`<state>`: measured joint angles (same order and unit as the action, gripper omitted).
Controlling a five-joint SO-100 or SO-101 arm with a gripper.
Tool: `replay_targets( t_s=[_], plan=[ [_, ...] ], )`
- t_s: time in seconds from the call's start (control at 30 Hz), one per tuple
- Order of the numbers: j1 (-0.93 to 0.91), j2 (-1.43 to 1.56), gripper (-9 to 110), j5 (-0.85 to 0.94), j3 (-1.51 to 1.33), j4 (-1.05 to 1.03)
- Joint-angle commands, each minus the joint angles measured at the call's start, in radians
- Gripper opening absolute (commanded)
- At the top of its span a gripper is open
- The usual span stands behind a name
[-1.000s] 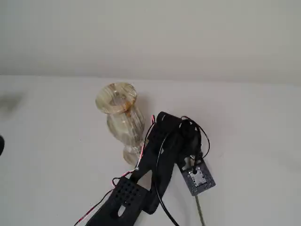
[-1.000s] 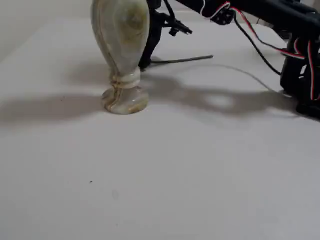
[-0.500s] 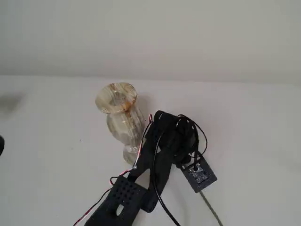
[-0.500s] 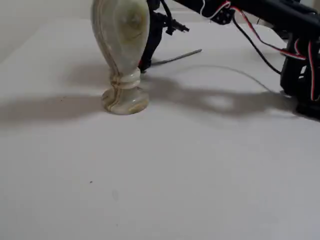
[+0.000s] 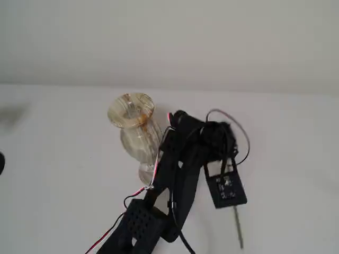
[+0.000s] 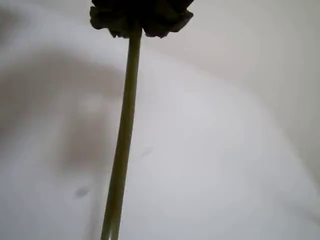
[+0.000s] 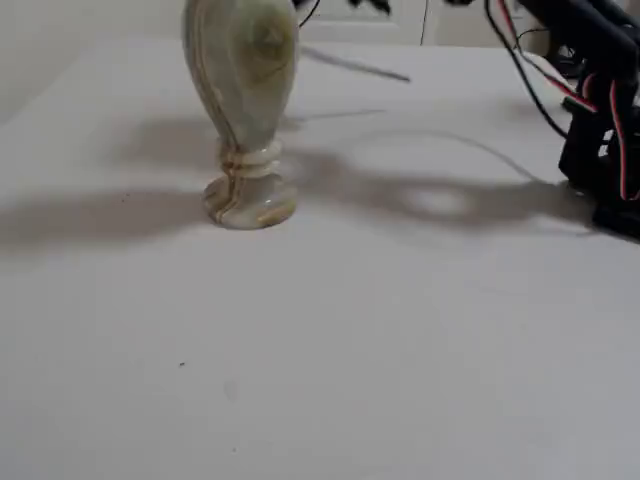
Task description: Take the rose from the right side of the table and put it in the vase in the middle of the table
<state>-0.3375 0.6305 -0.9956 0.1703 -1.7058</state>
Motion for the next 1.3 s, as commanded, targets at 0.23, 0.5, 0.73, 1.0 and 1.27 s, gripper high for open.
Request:
replay_targets(
  t_s=[0.23, 0.5, 0.73, 1.0, 1.27],
  plan=[
    [0.109, 0.508, 0, -0.169, 0.058, 0.172],
    [0.347, 0.652, 0, -0.181, 0.058, 0.328],
    [0.557, 0.695, 0, -0.179, 0.06, 0.423],
    [0.681, 0.701, 0, -0.187, 0.06, 0.408],
    [0.727, 0.719, 0, -0.198, 0.044, 0.356]
  ],
)
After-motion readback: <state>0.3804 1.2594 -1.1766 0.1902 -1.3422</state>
